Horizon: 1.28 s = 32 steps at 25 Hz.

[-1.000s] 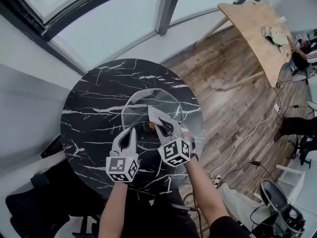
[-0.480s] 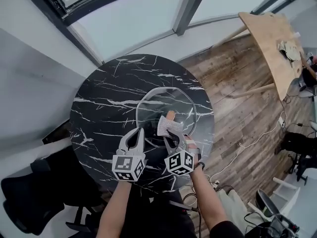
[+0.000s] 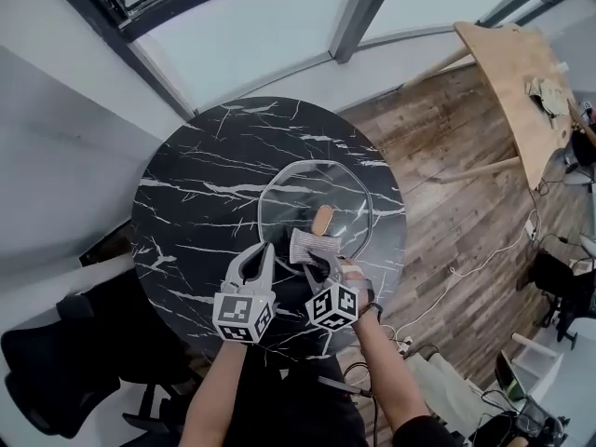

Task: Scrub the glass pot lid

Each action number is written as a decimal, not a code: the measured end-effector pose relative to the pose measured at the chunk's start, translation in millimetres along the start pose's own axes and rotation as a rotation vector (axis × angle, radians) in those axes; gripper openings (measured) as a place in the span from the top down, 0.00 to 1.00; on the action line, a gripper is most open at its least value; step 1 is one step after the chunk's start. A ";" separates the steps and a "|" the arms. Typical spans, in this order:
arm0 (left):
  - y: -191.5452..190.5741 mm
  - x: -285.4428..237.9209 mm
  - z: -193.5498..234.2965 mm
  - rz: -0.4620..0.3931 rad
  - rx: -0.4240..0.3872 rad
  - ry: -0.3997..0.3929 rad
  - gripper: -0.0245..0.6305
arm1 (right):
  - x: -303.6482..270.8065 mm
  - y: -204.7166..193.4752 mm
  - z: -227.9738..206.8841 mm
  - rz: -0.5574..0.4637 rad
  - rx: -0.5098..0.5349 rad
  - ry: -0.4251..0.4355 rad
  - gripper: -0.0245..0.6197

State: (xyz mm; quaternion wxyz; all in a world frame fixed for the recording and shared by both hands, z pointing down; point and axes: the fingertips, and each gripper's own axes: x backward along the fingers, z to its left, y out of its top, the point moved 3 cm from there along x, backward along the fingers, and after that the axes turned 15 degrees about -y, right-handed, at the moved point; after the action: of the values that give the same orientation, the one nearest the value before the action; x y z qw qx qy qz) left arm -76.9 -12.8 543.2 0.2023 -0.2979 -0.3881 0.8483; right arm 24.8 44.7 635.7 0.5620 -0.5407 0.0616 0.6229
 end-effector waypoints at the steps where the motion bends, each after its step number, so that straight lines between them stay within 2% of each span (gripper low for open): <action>1: -0.7 1.2 0.2 0.001 -0.001 0.001 0.96 | -0.4 -2.7 8.6 0.002 0.020 0.010 0.84; 5: -4.2 2.6 0.3 0.003 -0.005 0.000 0.96 | 8.3 -5.9 36.2 0.004 0.028 0.067 0.84; 7: -6.5 2.8 -0.7 0.004 -0.002 -0.004 0.96 | 15.1 -10.0 52.2 0.014 0.022 0.123 0.84; 9: -8.5 3.2 -2.8 0.007 0.000 -0.010 0.96 | 24.7 -12.7 66.9 0.021 -0.028 0.203 0.84; 11: -9.4 4.2 -5.5 0.006 0.000 -0.018 0.96 | 36.7 -12.2 74.9 0.012 -0.139 0.291 0.84; 12: -9.2 5.0 -6.6 0.005 -0.002 -0.020 0.96 | 42.6 -10.2 74.0 0.000 -0.228 0.332 0.84; 14: -9.0 7.2 -8.2 0.008 -0.002 -0.021 0.96 | 54.7 -4.2 59.2 -0.041 -0.455 0.389 0.84; 16: -10.2 9.1 -8.2 0.022 -0.001 -0.011 0.96 | 69.7 1.6 28.8 -0.122 -0.659 0.397 0.84; 17: -10.4 9.7 -7.6 0.026 -0.002 -0.004 0.96 | 78.2 3.5 9.5 -0.173 -0.734 0.375 0.85; 19: -8.0 11.2 -6.1 0.016 -0.006 0.005 0.96 | 91.8 1.3 -32.7 -0.245 -0.827 0.272 0.84; 22: 1.9 14.1 -4.7 -0.029 -0.032 0.010 0.96 | 94.4 -18.0 -86.7 -0.238 -0.887 0.068 0.85; 25: 8.4 12.7 -5.3 -0.040 -0.060 0.011 0.96 | 78.6 -48.0 -120.4 -0.149 -0.995 -0.077 0.85; 28: 11.2 10.3 -7.2 -0.051 -0.076 0.004 0.96 | 58.0 -76.0 -137.5 0.003 -1.057 -0.206 0.85; 30: 14.5 10.5 -6.8 -0.085 -0.093 0.007 0.96 | 41.5 -81.4 -137.5 0.086 -1.041 -0.228 0.85; 32: 17.9 10.9 -4.1 -0.118 -0.118 0.021 0.96 | 25.9 -75.8 -135.6 0.118 -1.023 -0.224 0.85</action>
State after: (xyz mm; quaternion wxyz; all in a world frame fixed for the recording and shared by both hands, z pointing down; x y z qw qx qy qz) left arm -84.2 -15.4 523.4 0.2380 -0.2948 -0.4521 0.8075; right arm 170.5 -4.3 601.4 0.1932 -0.6716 -0.2807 0.6579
